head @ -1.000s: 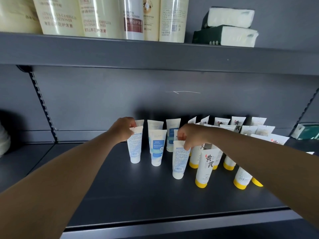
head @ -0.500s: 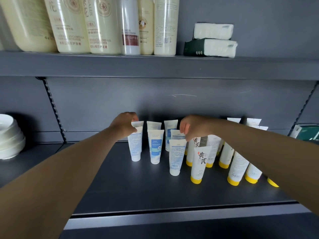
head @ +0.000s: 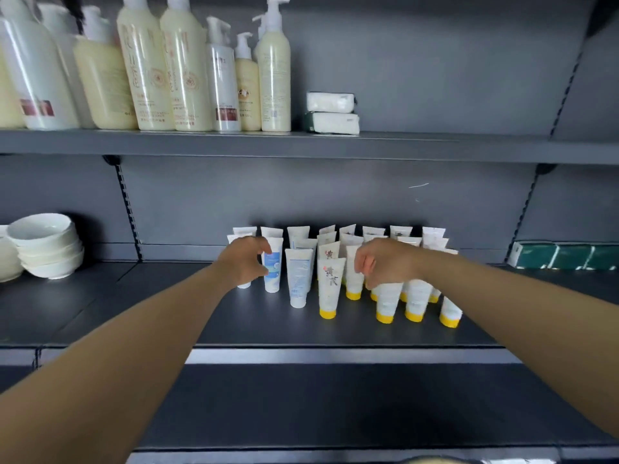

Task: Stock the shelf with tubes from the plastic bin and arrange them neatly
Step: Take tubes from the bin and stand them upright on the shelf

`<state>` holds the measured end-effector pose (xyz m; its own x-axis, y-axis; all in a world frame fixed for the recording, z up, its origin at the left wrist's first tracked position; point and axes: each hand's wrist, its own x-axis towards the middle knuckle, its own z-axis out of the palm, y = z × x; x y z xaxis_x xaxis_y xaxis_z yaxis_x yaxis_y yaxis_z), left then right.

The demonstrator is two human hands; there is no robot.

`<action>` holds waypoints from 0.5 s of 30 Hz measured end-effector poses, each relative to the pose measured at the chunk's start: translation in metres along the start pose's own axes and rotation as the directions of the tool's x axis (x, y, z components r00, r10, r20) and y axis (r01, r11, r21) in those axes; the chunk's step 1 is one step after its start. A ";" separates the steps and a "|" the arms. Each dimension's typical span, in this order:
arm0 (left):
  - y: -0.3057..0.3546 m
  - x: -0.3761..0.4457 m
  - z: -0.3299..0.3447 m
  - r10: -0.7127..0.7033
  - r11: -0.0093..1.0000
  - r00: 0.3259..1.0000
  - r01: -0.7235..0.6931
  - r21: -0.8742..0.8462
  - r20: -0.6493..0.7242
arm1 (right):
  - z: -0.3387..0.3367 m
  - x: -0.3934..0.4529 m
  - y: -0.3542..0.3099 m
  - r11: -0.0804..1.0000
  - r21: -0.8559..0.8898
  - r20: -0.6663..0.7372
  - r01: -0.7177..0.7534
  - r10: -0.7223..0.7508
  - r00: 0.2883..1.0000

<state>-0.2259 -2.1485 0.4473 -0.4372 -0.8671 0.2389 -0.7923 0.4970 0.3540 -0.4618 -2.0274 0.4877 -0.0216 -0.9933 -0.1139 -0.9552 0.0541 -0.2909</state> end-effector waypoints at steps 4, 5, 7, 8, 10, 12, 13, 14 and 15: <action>0.037 -0.055 0.019 -0.015 1.000 0.999 0.016 -0.017 0.050 | 0.022 -0.062 0.032 0.999 -0.025 0.067 -0.034 0.035 0.997; 0.047 -0.067 0.024 -0.009 1.000 0.998 0.010 -0.019 0.068 | 0.027 -0.077 0.039 0.999 -0.026 0.079 -0.038 0.040 0.996; 0.065 -0.091 0.034 -0.008 1.000 0.995 0.010 -0.013 0.104 | 0.034 -0.102 0.052 0.999 -0.026 0.107 -0.047 0.050 0.993; 0.073 -0.102 0.039 -0.017 1.000 0.993 0.019 -0.016 0.120 | 0.037 -0.114 0.058 0.998 -0.024 0.119 -0.052 0.055 0.991; 0.085 -0.120 0.050 -0.025 0.999 0.990 0.030 -0.030 0.141 | 0.042 -0.136 0.068 0.998 -0.022 0.133 -0.064 0.066 0.989; 0.094 -0.135 0.059 -0.020 0.999 0.987 0.027 -0.040 0.162 | 0.049 -0.155 0.077 0.996 -0.024 0.133 -0.086 0.088 0.987; 0.098 -0.141 0.064 -0.019 0.998 0.985 0.028 -0.048 0.171 | 0.053 -0.163 0.080 0.995 -0.026 0.134 -0.100 0.102 0.986; 0.102 -0.147 0.067 -0.019 0.998 0.983 0.030 -0.056 0.181 | 0.057 -0.171 0.084 0.993 -0.030 0.136 -0.111 0.114 0.984; 0.105 -0.154 0.071 -0.016 0.998 0.981 0.029 -0.062 0.191 | 0.061 -0.178 0.087 0.992 -0.034 0.138 -0.120 0.124 0.983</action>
<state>-0.2722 -1.9658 0.3832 -0.4973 -0.8658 0.0560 -0.7765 0.4729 0.4164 -0.5232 -1.8396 0.4249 -0.0988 -0.9551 -0.2793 -0.9551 0.1698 -0.2427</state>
